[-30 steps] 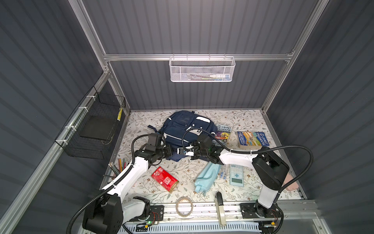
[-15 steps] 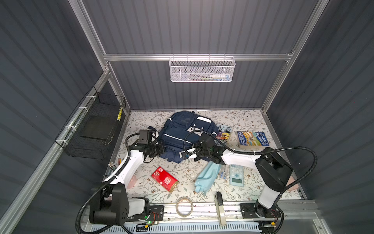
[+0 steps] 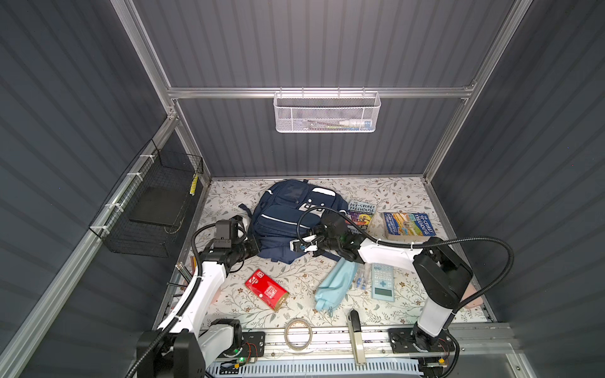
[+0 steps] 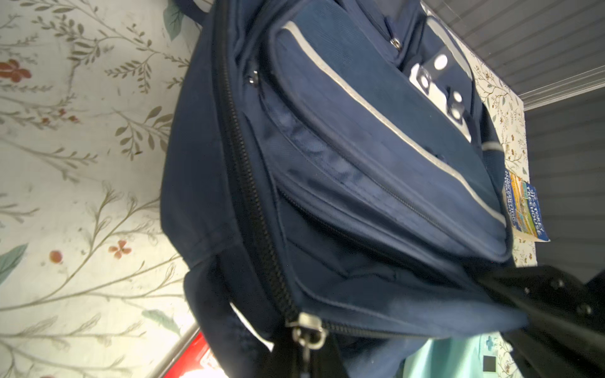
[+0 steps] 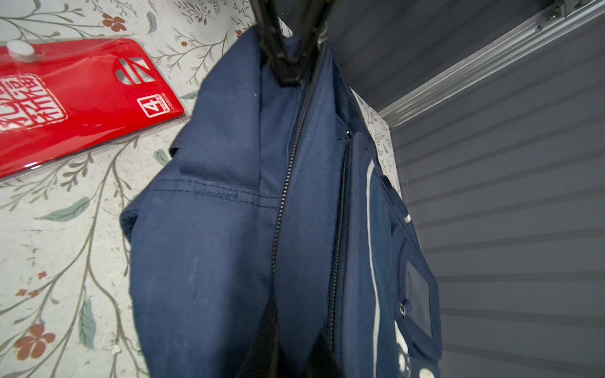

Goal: Pack books, pencil case, and school supplies into a backpack
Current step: Unzip the student bag at the center of the table.

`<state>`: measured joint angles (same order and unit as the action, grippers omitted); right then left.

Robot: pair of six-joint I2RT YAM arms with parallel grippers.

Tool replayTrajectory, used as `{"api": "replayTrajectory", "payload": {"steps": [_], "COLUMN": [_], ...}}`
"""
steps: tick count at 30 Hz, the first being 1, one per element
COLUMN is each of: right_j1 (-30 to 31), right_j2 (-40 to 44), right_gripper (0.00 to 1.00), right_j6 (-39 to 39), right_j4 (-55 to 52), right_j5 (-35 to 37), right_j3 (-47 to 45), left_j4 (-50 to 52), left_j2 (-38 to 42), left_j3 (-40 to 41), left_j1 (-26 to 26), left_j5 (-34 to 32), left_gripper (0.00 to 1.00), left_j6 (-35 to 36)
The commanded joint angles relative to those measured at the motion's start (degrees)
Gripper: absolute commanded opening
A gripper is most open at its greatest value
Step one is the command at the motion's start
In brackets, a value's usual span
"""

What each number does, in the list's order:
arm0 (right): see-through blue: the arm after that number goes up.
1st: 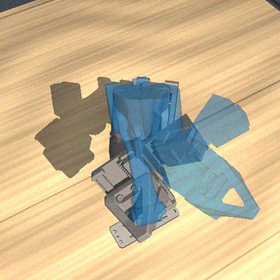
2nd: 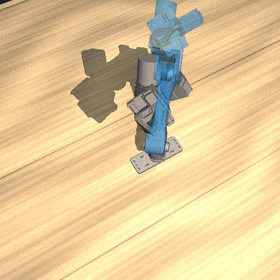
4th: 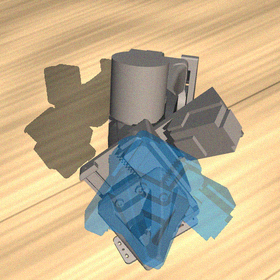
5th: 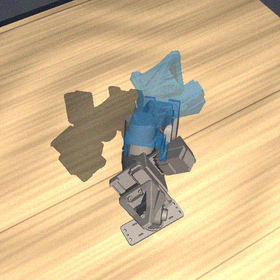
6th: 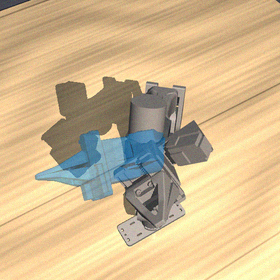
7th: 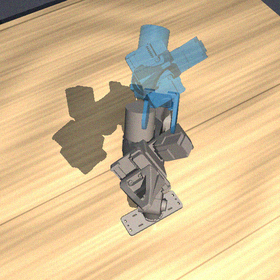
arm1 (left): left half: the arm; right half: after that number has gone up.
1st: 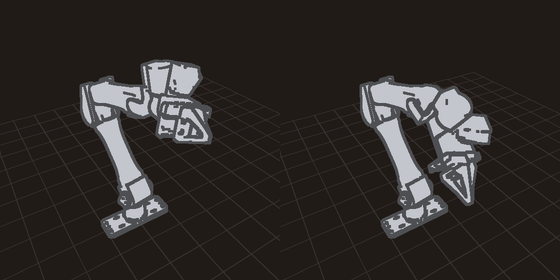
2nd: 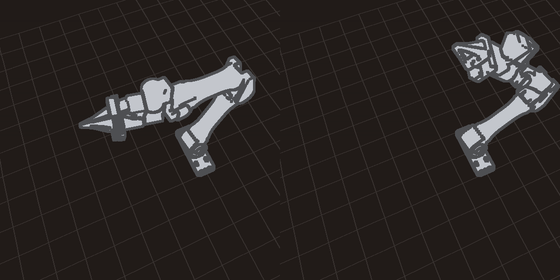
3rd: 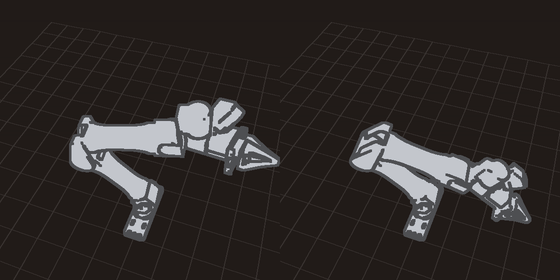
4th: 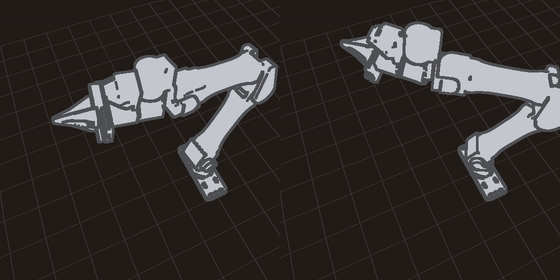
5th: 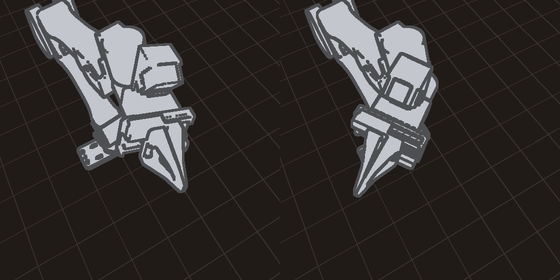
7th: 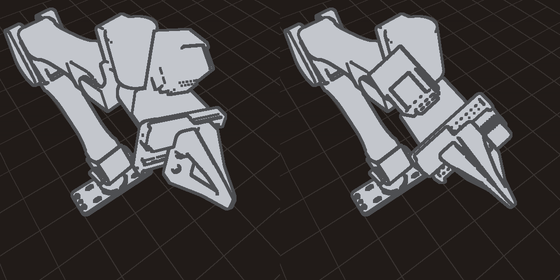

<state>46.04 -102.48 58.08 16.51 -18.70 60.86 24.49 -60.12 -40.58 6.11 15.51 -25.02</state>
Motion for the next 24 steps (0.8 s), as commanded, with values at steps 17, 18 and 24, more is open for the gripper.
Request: {"api": "replayTrajectory", "payload": {"steps": [17, 18, 24], "right_j1": [1.6, 1.5, 2.0], "right_j2": [9.6, 9.5, 2.4], "right_gripper": [0.76, 0.77, 0.79], "right_j6": [-11.2, -13.1, -17.4], "right_j4": [-2.7, -2.4, -1.2], "right_j5": [1.7, 0.7, -2.3], "right_j3": [-4.8, -4.8, -1.3], "left_j4": [-9.5, -10.5, -12.0], "left_j2": [-9.6, -10.3, -9.2], "left_j3": [-4.1, -4.0, -4.8], "left_j1": [18.4, 19.0, 19.3], "left_j5": [2.3, 2.4, 4.8], "left_gripper": [0.00, 0.00, 0.00], "left_j6": [-6.9, -7.3, -7.4]}}
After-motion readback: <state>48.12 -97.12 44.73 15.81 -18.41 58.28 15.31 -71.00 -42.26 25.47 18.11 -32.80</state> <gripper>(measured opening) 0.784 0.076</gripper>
